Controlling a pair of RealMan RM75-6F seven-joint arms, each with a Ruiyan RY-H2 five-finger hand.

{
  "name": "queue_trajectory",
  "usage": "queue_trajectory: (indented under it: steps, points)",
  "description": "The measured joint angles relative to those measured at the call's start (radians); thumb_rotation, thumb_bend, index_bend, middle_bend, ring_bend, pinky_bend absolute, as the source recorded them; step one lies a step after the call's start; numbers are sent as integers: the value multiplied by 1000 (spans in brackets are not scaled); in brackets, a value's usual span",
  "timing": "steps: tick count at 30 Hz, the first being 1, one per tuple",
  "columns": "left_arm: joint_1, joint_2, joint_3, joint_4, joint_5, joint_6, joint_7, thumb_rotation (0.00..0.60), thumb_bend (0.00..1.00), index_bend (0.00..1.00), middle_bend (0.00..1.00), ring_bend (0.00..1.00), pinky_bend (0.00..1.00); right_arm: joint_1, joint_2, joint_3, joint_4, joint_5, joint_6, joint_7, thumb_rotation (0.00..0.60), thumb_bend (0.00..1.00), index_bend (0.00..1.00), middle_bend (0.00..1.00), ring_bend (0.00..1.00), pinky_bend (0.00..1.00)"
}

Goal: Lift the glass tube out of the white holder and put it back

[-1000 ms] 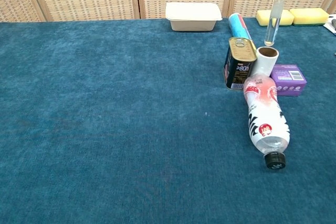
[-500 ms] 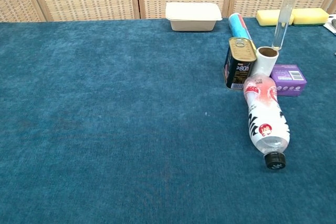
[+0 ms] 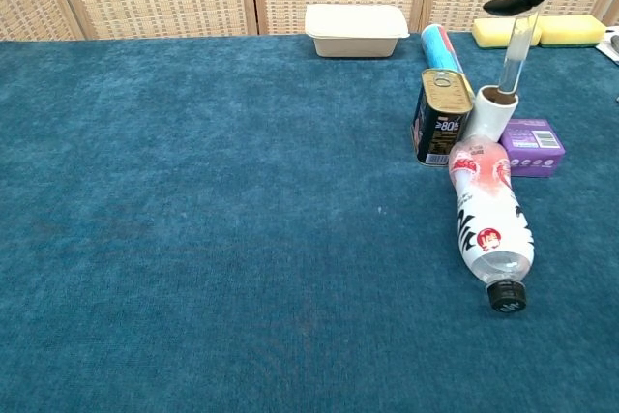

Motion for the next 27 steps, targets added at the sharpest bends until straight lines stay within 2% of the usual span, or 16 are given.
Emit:
queue_trajectory:
  steps: [15,27]
  points:
    - [0,0,0,0,0,-1,-1,600,153,453,419,234,316,12,-14,-2,-9,-3,-15,2,600,355,784,1000,1000,880]
    - [0,1,0,-1,0,-2,-2,600,153,453,419,234,316,40,-86,-19,17,16,-14,-48,600,355,784,1000,1000,880]
